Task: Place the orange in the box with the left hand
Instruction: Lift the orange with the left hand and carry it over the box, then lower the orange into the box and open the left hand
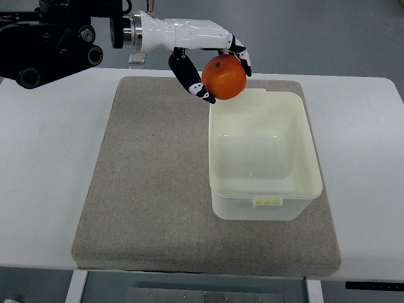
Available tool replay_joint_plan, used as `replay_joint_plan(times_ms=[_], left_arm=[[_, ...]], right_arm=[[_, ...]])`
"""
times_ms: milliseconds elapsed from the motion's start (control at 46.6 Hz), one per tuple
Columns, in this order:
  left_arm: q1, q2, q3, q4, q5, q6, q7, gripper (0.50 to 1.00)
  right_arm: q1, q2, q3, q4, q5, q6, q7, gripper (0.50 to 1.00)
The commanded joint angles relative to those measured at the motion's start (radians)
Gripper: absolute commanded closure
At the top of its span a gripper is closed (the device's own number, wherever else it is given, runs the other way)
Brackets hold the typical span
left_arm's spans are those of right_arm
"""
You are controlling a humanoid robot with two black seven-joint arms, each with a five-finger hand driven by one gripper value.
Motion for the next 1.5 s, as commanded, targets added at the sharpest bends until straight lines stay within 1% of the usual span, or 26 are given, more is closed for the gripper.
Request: replay_joint_plan(times_ms=[0,386,729,900,1029,1265,1394,1436,1479], left_arm=[[0.008,-0.008,0.000,-0.017,0.049,0.000,0.000,1.000],[0.017,-0.092,0.000,-0.020,0.066,0.001,0.000,1.000],[0.058,-0.203,0.014,0.072,0.072,0.001,0.000,1.000],[0.101,-0.224,0.014,0.091,0.110,0.001,0.000,1.000],[0.127,-0.261,0.014,0.117,0.114,0.000,0.000,1.000],[0.132,-0.267,0.012,0.121,0.114,0.000,0.000,1.000],[0.136,-0.267,0.003,0.120,0.097,0.012,0.000,1.000],[0.141,-0.267,0.002,0.118,0.097,0.017,0.000,0.960],[0.143,-0.267,0.003,0.118,0.097,0.017,0.000,0.952]], right_arm=[[0.000,0.000,0.000,0.000,0.000,0.000,0.000,0.574],[0.000,0.000,0.000,0.000,0.000,0.000,0.000,0.574],[0.000,0.000,0.000,0.000,0.000,0.000,0.001,0.574],[0.000,0.000,0.000,0.000,0.000,0.000,0.000,0.574],[0.000,0.000,0.000,0.000,0.000,0.000,0.000,0.574],[0.000,0.000,0.000,0.000,0.000,0.000,0.000,0.574],[0.000,0.000,0.000,0.000,0.000,0.000,0.000,0.574],[0.000,0.000,0.000,0.000,0.000,0.000,0.000,0.574],[0.000,0.000,0.000,0.000,0.000,0.000,0.000,0.574]])
